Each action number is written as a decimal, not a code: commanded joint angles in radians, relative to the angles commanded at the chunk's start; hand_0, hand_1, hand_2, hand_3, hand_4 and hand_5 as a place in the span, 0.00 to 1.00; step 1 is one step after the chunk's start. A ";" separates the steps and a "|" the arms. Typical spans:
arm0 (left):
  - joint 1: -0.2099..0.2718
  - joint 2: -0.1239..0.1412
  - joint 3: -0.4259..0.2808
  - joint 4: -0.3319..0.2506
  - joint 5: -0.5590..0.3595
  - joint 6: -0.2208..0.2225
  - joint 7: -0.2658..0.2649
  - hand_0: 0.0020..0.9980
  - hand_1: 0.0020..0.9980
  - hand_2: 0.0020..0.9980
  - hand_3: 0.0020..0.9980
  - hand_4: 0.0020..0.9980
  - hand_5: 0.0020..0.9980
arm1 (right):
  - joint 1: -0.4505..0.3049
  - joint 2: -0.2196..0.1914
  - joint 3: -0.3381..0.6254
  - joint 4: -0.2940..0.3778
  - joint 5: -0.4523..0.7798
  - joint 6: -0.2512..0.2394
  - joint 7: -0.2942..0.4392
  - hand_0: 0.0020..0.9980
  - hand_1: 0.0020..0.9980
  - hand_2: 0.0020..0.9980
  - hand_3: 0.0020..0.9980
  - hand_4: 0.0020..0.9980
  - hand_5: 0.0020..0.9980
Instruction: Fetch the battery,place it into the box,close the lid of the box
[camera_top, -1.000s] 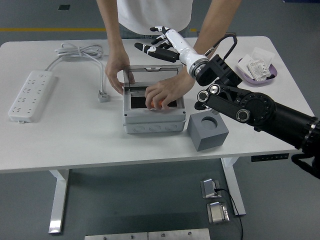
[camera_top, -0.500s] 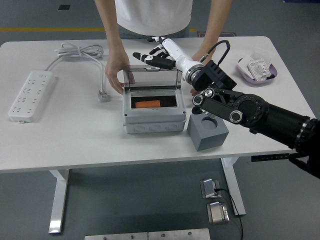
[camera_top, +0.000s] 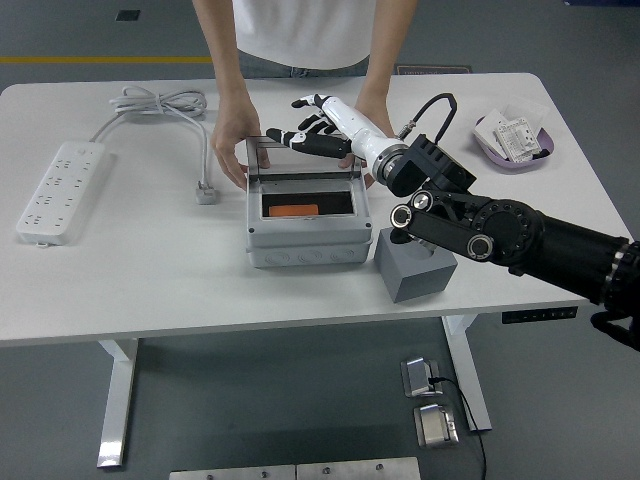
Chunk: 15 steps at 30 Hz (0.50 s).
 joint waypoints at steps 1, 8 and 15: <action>0.001 0.000 0.002 0.000 -0.003 0.000 -0.001 0.60 0.69 0.62 0.64 0.71 0.15 | -0.001 -0.004 -0.001 0.006 -0.002 0.000 -0.002 0.79 0.68 0.69 0.86 0.93 0.77; 0.008 0.001 0.018 -0.001 -0.026 0.000 -0.007 0.60 0.69 0.62 0.64 0.70 0.15 | -0.011 -0.043 -0.016 0.084 -0.034 0.000 -0.028 0.80 0.67 0.69 0.85 0.93 0.78; 0.016 0.000 0.032 0.000 -0.048 0.001 -0.013 0.60 0.69 0.62 0.64 0.70 0.15 | -0.022 -0.082 -0.021 0.174 -0.076 0.002 -0.058 0.79 0.66 0.69 0.85 0.93 0.78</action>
